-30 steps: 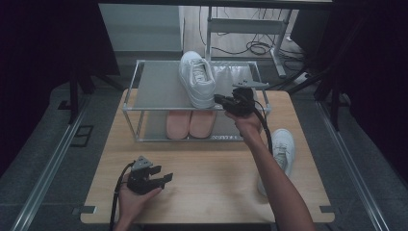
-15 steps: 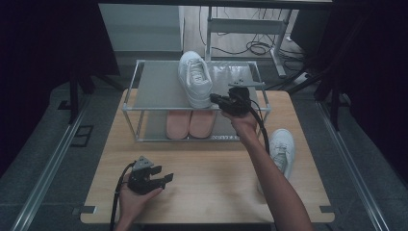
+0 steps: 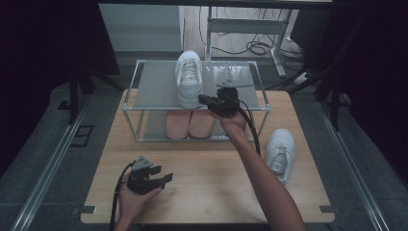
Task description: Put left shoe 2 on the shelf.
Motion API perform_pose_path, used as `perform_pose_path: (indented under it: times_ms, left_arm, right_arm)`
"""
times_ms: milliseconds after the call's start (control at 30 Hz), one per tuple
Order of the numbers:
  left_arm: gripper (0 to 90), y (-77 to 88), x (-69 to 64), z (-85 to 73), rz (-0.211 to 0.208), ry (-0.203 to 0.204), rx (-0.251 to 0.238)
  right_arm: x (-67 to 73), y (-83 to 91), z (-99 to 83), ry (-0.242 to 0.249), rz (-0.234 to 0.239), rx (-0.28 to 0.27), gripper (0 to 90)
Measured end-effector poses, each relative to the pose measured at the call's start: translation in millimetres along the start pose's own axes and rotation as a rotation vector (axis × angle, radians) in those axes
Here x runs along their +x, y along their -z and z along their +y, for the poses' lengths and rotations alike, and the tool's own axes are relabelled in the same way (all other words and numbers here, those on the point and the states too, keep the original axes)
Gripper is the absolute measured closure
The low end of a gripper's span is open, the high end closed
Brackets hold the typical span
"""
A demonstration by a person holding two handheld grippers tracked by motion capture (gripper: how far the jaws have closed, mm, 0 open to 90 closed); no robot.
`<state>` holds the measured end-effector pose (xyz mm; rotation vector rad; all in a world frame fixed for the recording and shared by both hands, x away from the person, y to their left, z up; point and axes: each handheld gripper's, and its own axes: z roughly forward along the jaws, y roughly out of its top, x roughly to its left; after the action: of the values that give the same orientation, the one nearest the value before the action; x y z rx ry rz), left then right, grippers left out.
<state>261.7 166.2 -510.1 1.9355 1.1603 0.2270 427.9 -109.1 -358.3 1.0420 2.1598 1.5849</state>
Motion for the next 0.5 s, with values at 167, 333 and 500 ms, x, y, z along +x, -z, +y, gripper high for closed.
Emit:
perform_pose_path:
  times_ms: [167, 333, 500]
  left_arm:
    - [39.9, 0.5, 0.4, 0.1, 0.001, 0.000, 0.002]
    - [40.0, 1.5, 1.3, 0.1, 0.000, 0.002, -0.001]
    - [39.9, 0.9, 0.7, -0.1, -0.002, 0.001, -0.003]
  right_arm:
    - [8.7, -8.7, 1.5, 0.013, 0.017, 0.008, 90.0]
    - [14.8, -15.6, 1.7, 0.020, 0.027, 0.009, 90.0]
    - [13.5, -14.1, 1.1, 0.016, 0.020, 0.013, 90.0]
